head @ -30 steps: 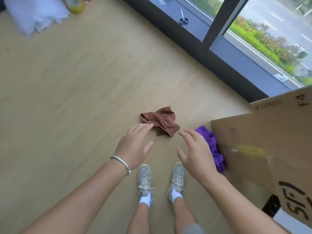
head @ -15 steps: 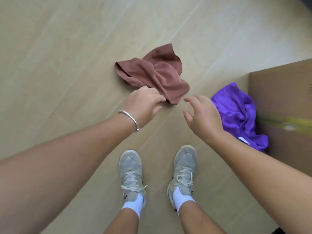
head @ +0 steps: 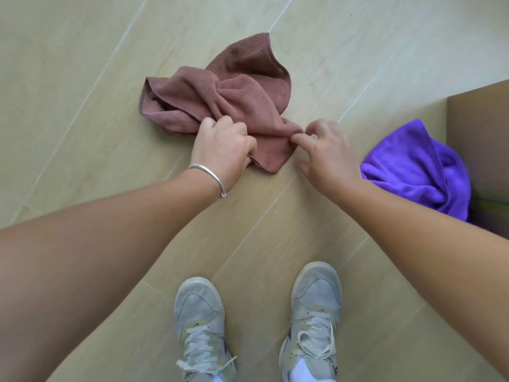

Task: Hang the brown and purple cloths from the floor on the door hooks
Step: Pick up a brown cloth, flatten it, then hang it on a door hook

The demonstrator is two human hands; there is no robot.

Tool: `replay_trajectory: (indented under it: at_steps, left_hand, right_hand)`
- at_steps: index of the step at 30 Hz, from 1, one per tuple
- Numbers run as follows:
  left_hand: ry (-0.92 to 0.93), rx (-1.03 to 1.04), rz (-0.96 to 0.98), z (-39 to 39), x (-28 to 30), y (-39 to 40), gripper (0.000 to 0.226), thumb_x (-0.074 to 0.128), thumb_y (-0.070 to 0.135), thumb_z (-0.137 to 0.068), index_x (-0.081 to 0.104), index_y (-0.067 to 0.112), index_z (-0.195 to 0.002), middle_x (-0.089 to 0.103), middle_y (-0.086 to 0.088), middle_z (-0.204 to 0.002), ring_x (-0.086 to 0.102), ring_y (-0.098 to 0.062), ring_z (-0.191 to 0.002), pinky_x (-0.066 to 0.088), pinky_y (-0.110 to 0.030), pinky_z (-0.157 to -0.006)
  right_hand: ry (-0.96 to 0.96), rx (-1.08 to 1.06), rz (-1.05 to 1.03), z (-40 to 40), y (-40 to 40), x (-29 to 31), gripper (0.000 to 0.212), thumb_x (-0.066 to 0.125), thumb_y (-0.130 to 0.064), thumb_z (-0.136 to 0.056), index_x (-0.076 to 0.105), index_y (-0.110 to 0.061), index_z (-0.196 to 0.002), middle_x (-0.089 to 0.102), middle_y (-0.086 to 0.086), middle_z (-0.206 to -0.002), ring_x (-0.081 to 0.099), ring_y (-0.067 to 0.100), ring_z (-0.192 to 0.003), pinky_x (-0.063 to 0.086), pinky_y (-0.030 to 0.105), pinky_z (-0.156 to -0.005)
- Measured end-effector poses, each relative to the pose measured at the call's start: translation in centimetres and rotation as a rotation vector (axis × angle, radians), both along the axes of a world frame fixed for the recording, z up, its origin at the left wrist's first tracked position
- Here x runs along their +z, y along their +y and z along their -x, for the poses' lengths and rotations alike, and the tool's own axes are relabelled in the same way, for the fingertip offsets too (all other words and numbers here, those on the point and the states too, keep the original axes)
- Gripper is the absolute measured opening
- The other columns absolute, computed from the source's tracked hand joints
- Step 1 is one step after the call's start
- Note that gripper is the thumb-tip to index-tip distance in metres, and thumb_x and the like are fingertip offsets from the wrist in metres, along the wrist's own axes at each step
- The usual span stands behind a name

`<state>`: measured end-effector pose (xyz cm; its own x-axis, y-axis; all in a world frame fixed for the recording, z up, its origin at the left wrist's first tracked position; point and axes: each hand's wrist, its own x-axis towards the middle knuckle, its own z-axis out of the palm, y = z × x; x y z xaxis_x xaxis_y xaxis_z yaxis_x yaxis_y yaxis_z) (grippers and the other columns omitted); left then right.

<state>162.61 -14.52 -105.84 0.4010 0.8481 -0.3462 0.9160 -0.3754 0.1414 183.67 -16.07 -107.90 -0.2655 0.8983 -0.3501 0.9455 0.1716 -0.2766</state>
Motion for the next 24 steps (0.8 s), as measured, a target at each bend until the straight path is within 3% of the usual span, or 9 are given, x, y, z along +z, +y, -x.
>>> replay_trajectory:
  at_steps: [3,6,8,11,14,18,22,24]
  left_hand:
    - [-0.115,0.057,0.018,1.3,0.6,0.3,0.018,0.06,0.041,-0.087,0.07,0.028,-0.094,0.063,0.002,-0.093,0.052,-0.026,-0.093,0.029,-0.037,-0.078]
    - [-0.356,0.238,0.023,2.6,2.1,0.2,0.013,0.062,0.035,-0.088,0.066,0.024,-0.094,0.063,0.004,-0.083,0.056,-0.024,-0.084,0.037,-0.036,-0.078]
    - [-0.472,0.334,0.03,3.4,3.2,0.0,0.012,0.063,0.033,-0.088,0.064,0.024,-0.095,0.06,0.008,-0.077,0.056,-0.019,-0.08,0.04,-0.032,-0.074]
    - [-0.563,0.4,0.089,4.2,5.1,-0.1,0.018,0.067,0.034,-0.085,0.062,0.025,-0.1,0.056,0.013,-0.072,0.056,-0.008,-0.076,0.046,-0.03,-0.075]
    - [-0.59,0.453,0.091,5.1,6.9,0.0,0.022,0.07,0.037,-0.082,0.059,0.028,-0.098,0.06,0.015,-0.072,0.056,-0.002,-0.072,0.046,-0.026,-0.073]
    - [-0.581,0.428,0.086,6.2,9.3,-0.1,0.015,0.071,0.034,-0.082,0.065,0.028,-0.095,0.061,0.015,-0.075,0.06,-0.008,-0.077,0.051,-0.034,-0.077]
    - [-0.576,0.363,0.091,7.1,11.0,-0.9,0.025,0.072,0.033,-0.081,0.063,0.03,-0.104,0.065,0.014,-0.077,0.062,-0.009,-0.078,0.051,-0.036,-0.073]
    - [-0.537,0.322,0.156,7.8,11.7,-1.6,0.039,0.071,0.034,-0.081,0.055,0.032,-0.117,0.064,0.017,-0.076,0.061,-0.006,-0.076,0.05,-0.033,-0.069]
  right_hand:
    - [-0.028,-0.017,-0.02,0.2,0.8,0.2,0.025,0.065,-0.024,-0.081,0.07,-0.019,-0.105,0.054,0.011,-0.108,0.048,0.033,-0.1,0.04,0.041,-0.08]
    - [-0.039,0.013,0.041,0.7,0.6,0.9,0.05,0.076,-0.034,-0.072,0.061,-0.019,-0.118,0.052,0.011,-0.117,0.046,0.032,-0.107,0.038,0.04,-0.084]
    - [0.069,-0.033,0.023,1.8,0.2,1.8,0.06,0.079,-0.039,-0.07,0.058,-0.016,-0.121,0.053,0.011,-0.117,0.047,0.032,-0.108,0.04,0.041,-0.087]
    - [0.355,-0.161,-0.063,3.9,-0.1,3.6,0.04,0.074,-0.03,-0.078,0.064,-0.011,-0.111,0.059,0.009,-0.108,0.051,0.03,-0.102,0.044,0.039,-0.086]
    - [0.473,-0.167,-0.055,5.2,0.1,5.7,0.034,0.071,-0.025,-0.079,0.063,-0.01,-0.109,0.062,0.003,-0.102,0.053,0.025,-0.098,0.046,0.037,-0.085]
    - [0.651,-0.277,0.191,6.0,0.3,9.1,0.04,0.061,-0.028,-0.079,0.059,-0.019,-0.117,0.066,-0.007,-0.101,0.062,0.012,-0.094,0.05,0.032,-0.086]
    - [0.755,-0.436,0.266,7.1,0.5,11.4,0.011,0.058,-0.028,-0.089,0.068,-0.024,-0.093,0.066,-0.011,-0.079,0.063,0.01,-0.078,0.051,0.031,-0.074]
    - [0.786,-0.479,0.235,7.7,0.7,12.5,0.016,0.056,-0.024,-0.093,0.068,-0.025,-0.082,0.063,-0.016,-0.07,0.06,0.008,-0.071,0.049,0.029,-0.07]
